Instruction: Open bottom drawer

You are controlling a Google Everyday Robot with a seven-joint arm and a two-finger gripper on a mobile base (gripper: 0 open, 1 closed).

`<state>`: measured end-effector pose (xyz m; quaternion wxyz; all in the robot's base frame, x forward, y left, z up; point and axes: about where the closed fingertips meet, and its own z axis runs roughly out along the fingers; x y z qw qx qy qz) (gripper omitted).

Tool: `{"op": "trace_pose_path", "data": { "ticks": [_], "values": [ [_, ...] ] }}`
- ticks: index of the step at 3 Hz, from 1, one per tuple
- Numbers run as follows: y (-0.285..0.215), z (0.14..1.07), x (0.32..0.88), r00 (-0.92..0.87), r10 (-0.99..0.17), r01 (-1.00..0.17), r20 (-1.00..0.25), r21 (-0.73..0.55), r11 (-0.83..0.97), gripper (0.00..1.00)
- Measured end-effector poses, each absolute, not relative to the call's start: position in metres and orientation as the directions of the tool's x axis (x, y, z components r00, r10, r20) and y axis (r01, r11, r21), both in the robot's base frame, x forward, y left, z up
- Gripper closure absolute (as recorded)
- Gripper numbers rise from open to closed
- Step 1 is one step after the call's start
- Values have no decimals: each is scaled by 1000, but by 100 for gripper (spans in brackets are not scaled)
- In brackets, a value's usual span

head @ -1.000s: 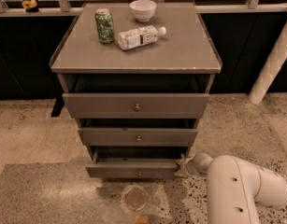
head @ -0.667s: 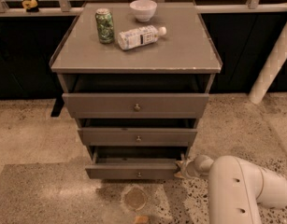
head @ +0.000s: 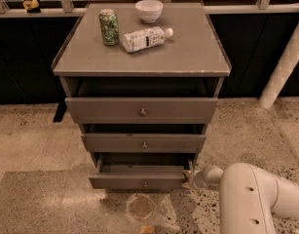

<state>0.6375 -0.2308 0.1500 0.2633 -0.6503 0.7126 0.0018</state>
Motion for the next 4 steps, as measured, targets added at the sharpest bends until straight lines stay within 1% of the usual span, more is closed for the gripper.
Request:
{"op": "trace_pose_path", "data": {
  "ticks": [3, 4],
  "values": [
    [-232, 151, 627, 1, -922, -930, -388, -339, 142, 100],
    [-234, 148, 614, 1, -921, -929, -391, -341, 144, 100]
  ]
}}
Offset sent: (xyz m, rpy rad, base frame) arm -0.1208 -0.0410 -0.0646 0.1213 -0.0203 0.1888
